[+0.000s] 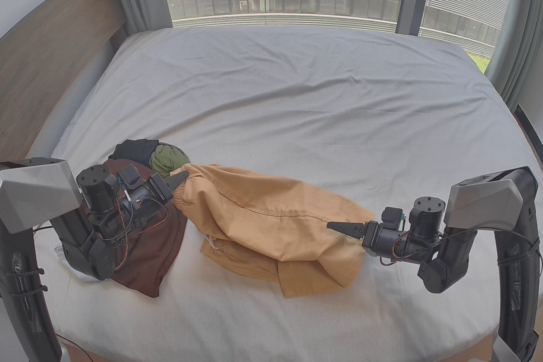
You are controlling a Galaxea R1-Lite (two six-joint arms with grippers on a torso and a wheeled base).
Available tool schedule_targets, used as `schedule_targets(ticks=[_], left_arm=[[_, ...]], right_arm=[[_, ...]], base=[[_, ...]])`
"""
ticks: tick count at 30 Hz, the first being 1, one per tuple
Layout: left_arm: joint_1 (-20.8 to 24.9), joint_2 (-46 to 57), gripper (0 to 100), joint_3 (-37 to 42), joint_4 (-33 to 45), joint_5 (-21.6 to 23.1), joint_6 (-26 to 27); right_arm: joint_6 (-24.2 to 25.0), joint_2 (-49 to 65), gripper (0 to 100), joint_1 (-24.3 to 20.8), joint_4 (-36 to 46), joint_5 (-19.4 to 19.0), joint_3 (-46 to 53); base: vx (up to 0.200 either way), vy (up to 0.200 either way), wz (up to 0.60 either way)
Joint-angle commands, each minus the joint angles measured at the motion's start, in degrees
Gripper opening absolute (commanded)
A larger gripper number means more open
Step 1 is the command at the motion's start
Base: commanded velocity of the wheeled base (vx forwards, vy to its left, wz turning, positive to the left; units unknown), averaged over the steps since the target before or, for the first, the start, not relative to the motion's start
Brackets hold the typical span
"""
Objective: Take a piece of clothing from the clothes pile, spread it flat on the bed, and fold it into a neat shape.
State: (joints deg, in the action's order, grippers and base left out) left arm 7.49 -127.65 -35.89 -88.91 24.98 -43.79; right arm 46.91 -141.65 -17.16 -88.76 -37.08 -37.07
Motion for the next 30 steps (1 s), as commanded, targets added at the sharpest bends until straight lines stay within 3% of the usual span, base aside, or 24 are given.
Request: schedule_targets(ticks=[1,17,30], left_arm=[[0.1,-0.7,0,-0.1,0.0,0.0,0.0],[0.1,-1.1,0,-0.1,0.0,0.0,0.0],[0.1,-1.1,0,-0.1,0.0,0.0,0.0]], right_arm=[[0.6,4.0,100,0.1,0.0,0.0,0.6],[1.7,8.9,100,2.1,0.0,-0.1,1.4],[1.5,5.2,100,0.3,-0.1,-0.1,-0.4]], base=[[0.0,0.0,0.0],[0.0,0.0,0.0],[0.0,0.0,0.0]])
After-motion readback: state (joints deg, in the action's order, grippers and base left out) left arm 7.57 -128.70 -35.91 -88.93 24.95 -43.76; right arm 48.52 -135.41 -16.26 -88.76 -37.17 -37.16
